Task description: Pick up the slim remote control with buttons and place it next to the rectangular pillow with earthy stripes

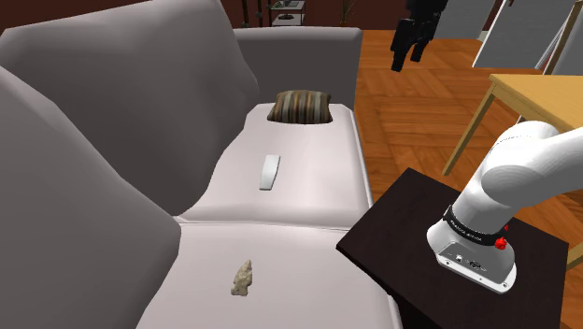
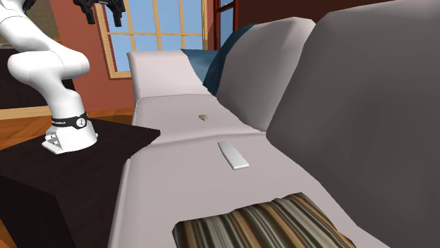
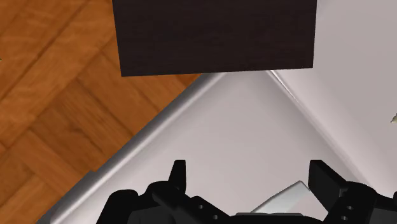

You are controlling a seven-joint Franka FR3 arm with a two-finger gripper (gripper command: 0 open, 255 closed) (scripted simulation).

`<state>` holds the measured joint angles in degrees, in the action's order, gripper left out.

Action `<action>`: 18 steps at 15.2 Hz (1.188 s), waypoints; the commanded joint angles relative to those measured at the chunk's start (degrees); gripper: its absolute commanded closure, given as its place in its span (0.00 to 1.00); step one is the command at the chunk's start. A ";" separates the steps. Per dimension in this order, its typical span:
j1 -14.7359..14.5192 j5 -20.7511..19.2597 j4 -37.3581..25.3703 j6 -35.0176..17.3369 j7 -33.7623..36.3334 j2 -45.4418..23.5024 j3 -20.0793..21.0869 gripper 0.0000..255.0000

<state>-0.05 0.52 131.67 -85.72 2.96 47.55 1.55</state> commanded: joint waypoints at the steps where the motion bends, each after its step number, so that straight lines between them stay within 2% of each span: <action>1: 0.00 0.00 0.00 0.00 0.00 0.00 0.00 0.00; 10: 1.26 4.75 6.77 -15.78 13.93 -9.06 8.13 0.00; 18: 3.14 5.97 6.77 -29.86 26.41 -23.13 15.07 0.00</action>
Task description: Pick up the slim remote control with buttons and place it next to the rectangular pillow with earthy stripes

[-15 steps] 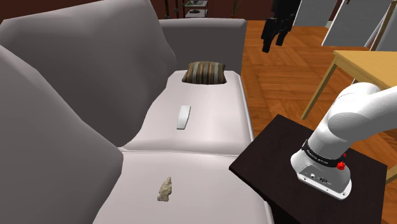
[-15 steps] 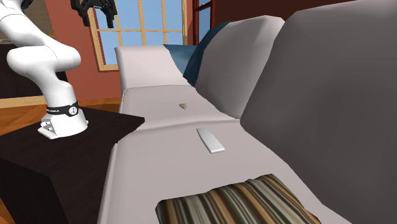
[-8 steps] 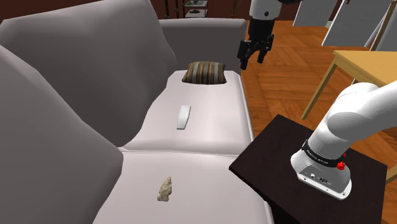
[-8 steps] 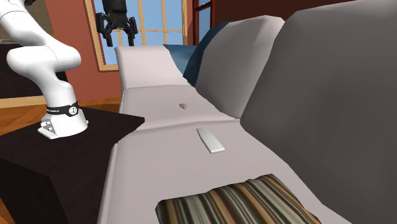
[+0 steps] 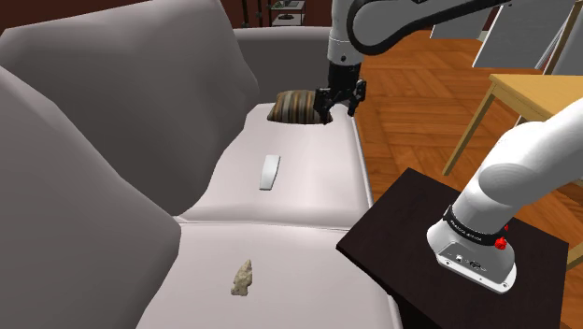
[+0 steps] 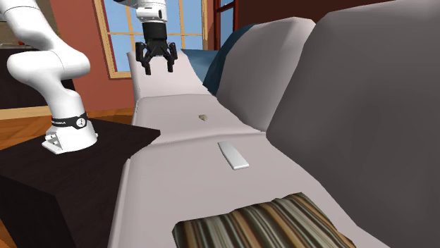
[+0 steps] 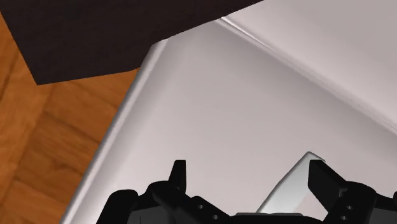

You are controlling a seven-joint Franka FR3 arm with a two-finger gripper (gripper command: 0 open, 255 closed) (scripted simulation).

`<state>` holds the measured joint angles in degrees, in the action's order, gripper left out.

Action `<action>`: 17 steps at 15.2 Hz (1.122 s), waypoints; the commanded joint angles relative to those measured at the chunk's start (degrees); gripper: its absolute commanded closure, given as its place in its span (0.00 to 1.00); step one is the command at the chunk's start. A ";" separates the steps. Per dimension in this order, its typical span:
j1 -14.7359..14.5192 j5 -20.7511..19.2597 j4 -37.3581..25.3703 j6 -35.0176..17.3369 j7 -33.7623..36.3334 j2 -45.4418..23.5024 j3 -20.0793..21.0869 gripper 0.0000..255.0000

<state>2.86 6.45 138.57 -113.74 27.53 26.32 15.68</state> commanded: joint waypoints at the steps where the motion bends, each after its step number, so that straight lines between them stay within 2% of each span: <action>1: 0.52 -0.16 -0.54 -3.49 3.50 -3.97 1.72 0.00; 5: 1.78 -2.01 -2.99 -9.64 10.50 -12.82 4.57 0.00; 10: 2.80 -6.83 -7.92 -15.86 20.19 -24.78 6.78 0.00; 17: 0.93 -15.31 -18.15 -20.97 33.48 -41.81 5.41 0.00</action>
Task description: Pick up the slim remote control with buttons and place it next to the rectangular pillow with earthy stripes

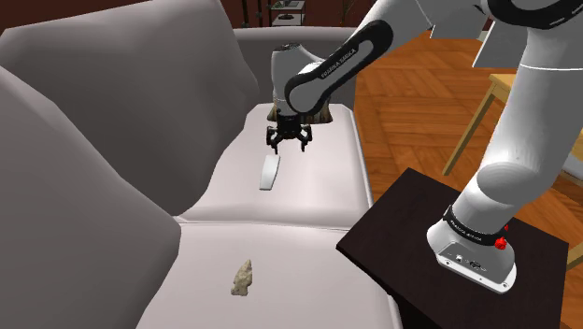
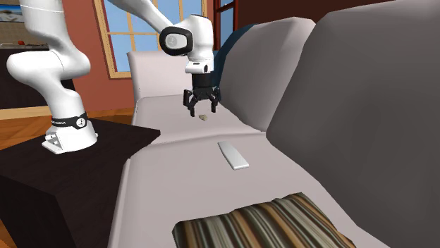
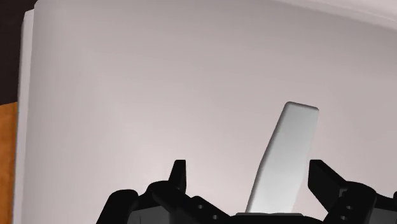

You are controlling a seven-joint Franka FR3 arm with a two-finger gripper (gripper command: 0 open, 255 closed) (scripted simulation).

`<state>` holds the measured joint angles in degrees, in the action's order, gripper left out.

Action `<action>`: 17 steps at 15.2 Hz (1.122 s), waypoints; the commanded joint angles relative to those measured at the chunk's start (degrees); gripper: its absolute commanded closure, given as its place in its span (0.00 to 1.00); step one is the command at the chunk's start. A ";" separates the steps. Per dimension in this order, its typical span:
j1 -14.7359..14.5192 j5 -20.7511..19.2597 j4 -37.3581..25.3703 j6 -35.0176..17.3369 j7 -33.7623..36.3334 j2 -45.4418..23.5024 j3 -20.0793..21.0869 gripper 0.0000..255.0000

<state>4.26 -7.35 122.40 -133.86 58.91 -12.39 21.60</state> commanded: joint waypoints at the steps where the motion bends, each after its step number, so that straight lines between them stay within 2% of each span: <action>1: -1.01 -2.49 -3.74 -1.26 3.71 -5.47 -1.05 0.00; 6: -4.04 -5.80 -13.61 -2.34 10.28 -16.96 -4.23 0.00; 11: -6.75 -6.88 -25.50 -1.86 14.82 -28.40 -7.21 0.00; 17: -7.37 -7.57 -26.88 -4.00 15.42 -31.92 -8.06 0.00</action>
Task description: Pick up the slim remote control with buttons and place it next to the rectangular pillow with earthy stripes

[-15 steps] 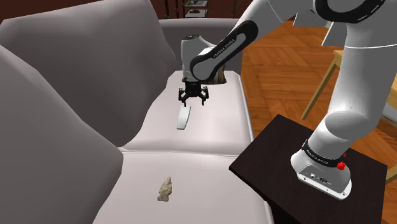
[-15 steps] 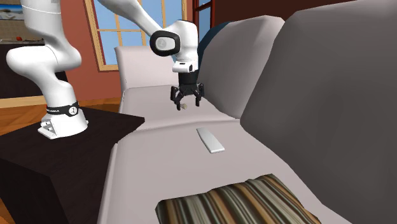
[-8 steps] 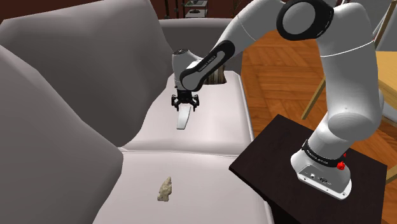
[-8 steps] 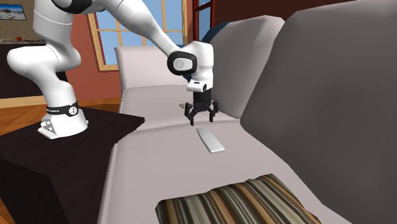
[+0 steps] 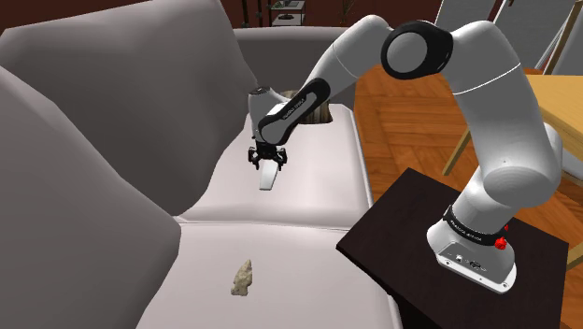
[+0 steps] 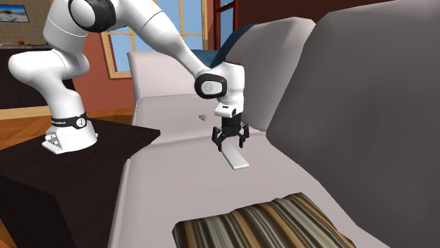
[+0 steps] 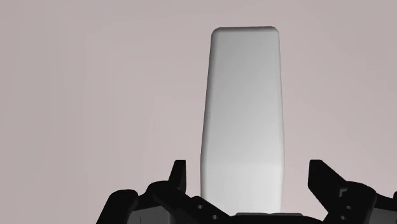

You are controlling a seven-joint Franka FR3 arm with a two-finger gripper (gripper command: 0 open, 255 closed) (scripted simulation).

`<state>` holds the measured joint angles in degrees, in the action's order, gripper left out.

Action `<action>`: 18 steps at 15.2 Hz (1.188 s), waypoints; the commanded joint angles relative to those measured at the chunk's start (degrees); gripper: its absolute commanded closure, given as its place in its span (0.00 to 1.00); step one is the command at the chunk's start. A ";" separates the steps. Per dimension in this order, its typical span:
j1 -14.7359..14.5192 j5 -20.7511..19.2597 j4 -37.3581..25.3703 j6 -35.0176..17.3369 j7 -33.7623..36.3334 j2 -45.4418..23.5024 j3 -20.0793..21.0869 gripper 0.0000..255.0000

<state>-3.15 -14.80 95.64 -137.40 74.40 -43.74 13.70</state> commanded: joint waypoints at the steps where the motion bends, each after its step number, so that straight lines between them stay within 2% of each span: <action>1: -0.05 -0.25 -0.29 -0.89 0.01 -1.15 -0.29 0.00; 10: -0.21 -0.46 -0.57 -1.54 0.13 -2.09 -0.50 0.00; 11: -0.21 -0.46 -0.57 -1.54 0.13 -2.09 -0.50 1.00; 18: -0.21 -0.46 -0.57 -1.54 0.13 -2.09 -0.50 1.00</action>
<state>-3.36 -15.26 95.08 -138.94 74.53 -45.83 13.19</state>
